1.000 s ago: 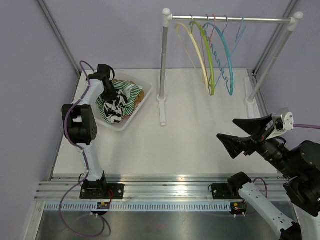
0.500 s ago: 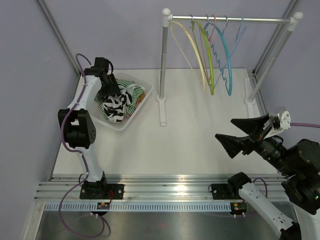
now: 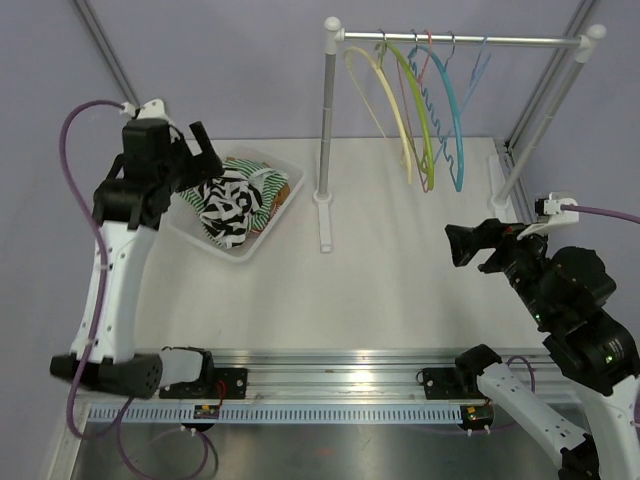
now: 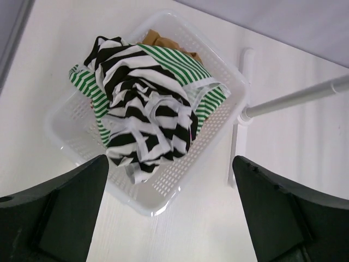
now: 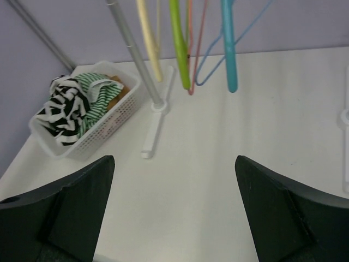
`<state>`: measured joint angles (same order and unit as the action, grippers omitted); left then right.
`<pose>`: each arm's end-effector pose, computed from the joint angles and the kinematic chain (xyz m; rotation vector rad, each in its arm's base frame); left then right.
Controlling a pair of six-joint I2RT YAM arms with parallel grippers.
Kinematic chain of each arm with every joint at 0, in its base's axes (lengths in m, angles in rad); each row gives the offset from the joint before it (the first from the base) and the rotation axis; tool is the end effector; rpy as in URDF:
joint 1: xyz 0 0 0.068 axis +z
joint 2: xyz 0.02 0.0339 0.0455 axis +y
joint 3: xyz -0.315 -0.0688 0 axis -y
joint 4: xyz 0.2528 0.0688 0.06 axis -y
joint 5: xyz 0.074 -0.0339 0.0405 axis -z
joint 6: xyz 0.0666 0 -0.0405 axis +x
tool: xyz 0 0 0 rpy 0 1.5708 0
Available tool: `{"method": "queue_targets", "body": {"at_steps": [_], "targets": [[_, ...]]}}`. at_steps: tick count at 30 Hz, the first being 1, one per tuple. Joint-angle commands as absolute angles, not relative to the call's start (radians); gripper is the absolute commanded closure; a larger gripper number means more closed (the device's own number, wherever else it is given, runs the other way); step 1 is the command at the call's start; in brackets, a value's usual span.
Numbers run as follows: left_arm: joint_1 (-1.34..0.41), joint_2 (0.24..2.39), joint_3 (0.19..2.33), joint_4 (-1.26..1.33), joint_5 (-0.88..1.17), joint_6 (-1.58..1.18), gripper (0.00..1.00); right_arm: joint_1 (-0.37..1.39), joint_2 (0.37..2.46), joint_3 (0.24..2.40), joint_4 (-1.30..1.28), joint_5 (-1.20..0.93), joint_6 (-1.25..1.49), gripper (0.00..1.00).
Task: Remove the tank top from the hanger
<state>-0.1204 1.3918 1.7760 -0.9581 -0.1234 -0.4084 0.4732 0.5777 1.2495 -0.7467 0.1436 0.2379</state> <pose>0.2923 -0.0271 0.4978 -0.3790 2.1113 -0.1771 0.0543 0.0171 0.4794 -0.0848 1.6598 0.4238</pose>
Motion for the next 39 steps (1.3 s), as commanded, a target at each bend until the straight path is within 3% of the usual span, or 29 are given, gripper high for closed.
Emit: {"method": "queue_targets", "body": {"at_steps": [1, 7, 13, 21, 28, 39], "targets": [[-0.149, 1.128, 1.561, -0.855, -0.198, -0.354, 0.01, 0.479, 0.607, 1.221, -0.772, 0.368, 0.246, 0.0], [-0.153, 0.729, 1.299, -0.758, -0.278, -0.252, 0.01, 0.479, 0.607, 1.186, -0.81, 0.413, 0.212, 0.01], [-0.153, 0.583, 1.149, -0.851, -0.241, -0.146, 0.01, 0.479, 0.598, 1.178, -0.893, 0.483, 0.189, 0.0], [-0.163, 0.319, 0.925, -0.784, -0.195, -0.141, 0.01, 0.479, 0.519, 1.1, -0.894, 0.468, 0.178, 0.0], [-0.167, 0.232, 0.854, -0.742, -0.184, -0.147, 0.01, 0.479, 0.472, 0.99, -0.821, 0.46, 0.179, 0.0], [-0.192, 0.229, 0.838, -0.73, -0.187, -0.149, 0.01, 0.479, 0.483, 0.988, -0.795, 0.48, 0.173, 0.0]]}}
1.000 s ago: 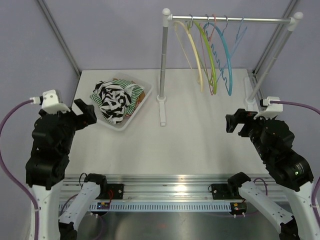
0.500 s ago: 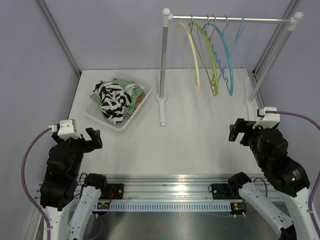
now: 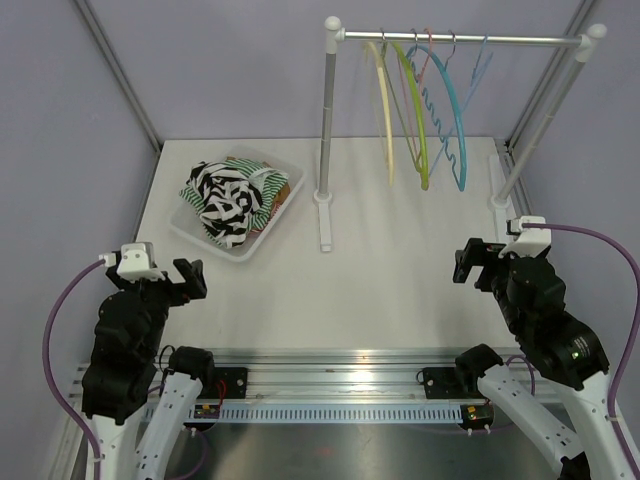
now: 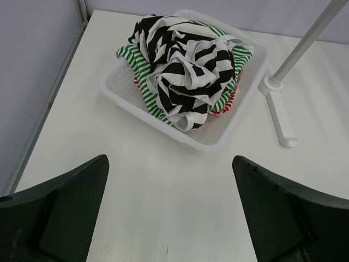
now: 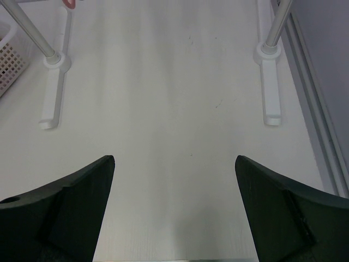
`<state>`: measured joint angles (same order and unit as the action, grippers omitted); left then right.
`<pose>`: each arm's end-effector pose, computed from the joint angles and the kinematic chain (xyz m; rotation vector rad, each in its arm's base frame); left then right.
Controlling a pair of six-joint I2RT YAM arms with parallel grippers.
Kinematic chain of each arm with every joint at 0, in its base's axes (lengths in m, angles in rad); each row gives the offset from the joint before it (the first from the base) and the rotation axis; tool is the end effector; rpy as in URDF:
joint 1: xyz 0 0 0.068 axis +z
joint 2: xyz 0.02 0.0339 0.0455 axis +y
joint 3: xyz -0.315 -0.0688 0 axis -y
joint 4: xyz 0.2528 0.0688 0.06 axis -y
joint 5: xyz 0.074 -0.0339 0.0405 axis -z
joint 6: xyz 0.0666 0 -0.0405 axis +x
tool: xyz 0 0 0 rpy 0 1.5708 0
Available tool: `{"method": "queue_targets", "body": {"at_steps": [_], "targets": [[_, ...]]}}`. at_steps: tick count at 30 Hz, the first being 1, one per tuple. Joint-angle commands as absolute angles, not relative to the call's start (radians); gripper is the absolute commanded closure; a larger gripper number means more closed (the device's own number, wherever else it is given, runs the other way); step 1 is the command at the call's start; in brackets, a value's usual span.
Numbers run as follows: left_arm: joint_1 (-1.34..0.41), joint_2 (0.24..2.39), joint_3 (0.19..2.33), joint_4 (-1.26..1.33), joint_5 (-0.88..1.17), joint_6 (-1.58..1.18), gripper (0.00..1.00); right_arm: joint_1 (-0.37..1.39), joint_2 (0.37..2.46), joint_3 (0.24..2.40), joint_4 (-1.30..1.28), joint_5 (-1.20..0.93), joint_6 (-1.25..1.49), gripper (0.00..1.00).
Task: Remove the tank top from the hanger
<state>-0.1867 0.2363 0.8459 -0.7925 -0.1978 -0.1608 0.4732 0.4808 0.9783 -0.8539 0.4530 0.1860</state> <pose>0.0257 0.0085 0.3558 -0.1214 1.7466 -0.0804 0.0664 0.0013 0.3858 0.0287 1.8897 0.0127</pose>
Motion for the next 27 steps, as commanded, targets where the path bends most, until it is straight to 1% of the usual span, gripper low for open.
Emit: {"method": "queue_targets", "body": {"at_steps": [1, 8, 27], "targets": [[-0.193, 0.23, 0.836, -0.727, -0.186, -0.149, 0.01, 0.479, 0.486, 0.983, -0.789, 0.482, 0.172, 0.0], [-0.196, 0.258, 0.831, -0.707, -0.143, -0.156, 0.01, 0.479, 0.502, 1.006, -0.802, 0.489, 0.173, 0.01], [-0.199, 0.307, 0.836, -0.709, -0.161, -0.173, 0.01, 0.479, 0.502, 1.026, -0.83, 0.48, 0.17, 0.0]]}}
